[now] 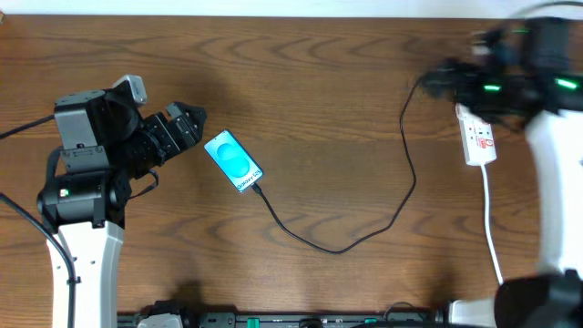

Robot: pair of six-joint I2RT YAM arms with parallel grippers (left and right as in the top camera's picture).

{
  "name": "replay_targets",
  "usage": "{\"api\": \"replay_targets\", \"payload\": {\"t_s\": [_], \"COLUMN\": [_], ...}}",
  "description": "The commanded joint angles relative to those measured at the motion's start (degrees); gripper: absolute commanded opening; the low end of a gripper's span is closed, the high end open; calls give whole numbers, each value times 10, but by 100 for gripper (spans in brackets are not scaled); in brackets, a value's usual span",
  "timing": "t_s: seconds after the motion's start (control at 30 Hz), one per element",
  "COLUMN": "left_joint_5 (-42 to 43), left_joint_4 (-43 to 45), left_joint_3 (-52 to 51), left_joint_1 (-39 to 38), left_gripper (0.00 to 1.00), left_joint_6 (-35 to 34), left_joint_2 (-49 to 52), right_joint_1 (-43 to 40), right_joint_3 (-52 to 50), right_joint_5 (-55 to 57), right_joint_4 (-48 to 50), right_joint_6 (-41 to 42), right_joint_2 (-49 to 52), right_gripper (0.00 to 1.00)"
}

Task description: Plug charger to phone and switch on socket

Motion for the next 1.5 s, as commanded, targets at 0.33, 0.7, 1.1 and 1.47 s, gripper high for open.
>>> {"api": "replay_targets", "payload": {"t_s": [0.33, 0.7, 1.1, 1.47], "left_joint_5": [-7, -8, -8, -8], "left_joint_4": [-7, -6, -6, -9], "left_joint_3": [8, 8, 8, 8], "left_joint_1": [2, 2, 2, 2], "left_gripper": [92, 92, 92, 92], "left_joint_6": [2, 11, 11, 12], "left_joint_2": [6, 6, 6, 21], "right_joint_1": [-307, -295, -205, -181], "right_joint_3": [5, 110, 151, 151], "right_joint_5": [-128, -236, -88, -12], "right_joint_4": [-12, -44, -73, -71], "right_joint_6": [-154, -319, -362, -342], "right_joint_2": [42, 236, 319, 327], "right_gripper": [99, 99, 99, 99]}}
